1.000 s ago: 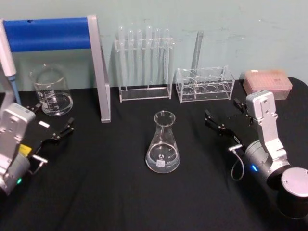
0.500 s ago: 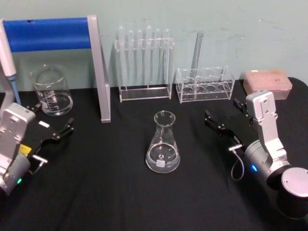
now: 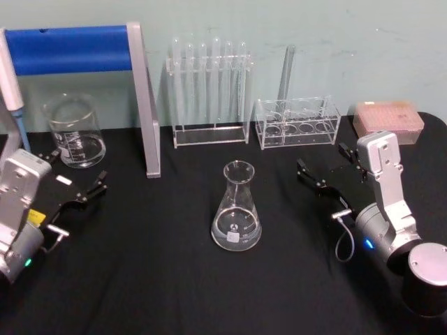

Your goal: Grasp the erlenmeyer flask with one hand, shake it three times, then place it back.

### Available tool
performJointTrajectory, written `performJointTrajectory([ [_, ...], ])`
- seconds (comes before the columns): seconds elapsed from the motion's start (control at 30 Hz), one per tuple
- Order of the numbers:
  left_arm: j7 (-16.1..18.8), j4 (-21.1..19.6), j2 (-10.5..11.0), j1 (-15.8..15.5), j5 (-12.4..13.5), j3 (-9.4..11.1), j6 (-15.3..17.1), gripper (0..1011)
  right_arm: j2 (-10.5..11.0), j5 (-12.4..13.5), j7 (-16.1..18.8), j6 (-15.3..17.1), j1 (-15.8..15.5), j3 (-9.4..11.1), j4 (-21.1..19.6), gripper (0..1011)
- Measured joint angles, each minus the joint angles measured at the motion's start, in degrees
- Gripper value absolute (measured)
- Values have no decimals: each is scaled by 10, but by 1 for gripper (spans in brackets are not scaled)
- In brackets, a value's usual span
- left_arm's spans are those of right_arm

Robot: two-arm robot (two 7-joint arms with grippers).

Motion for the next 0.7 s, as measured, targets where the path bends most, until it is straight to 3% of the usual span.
performJointTrajectory([
  [0.7, 0, 0, 0, 0, 0, 0, 0, 1001, 0, 0, 0, 0, 0, 0, 0, 1000],
])
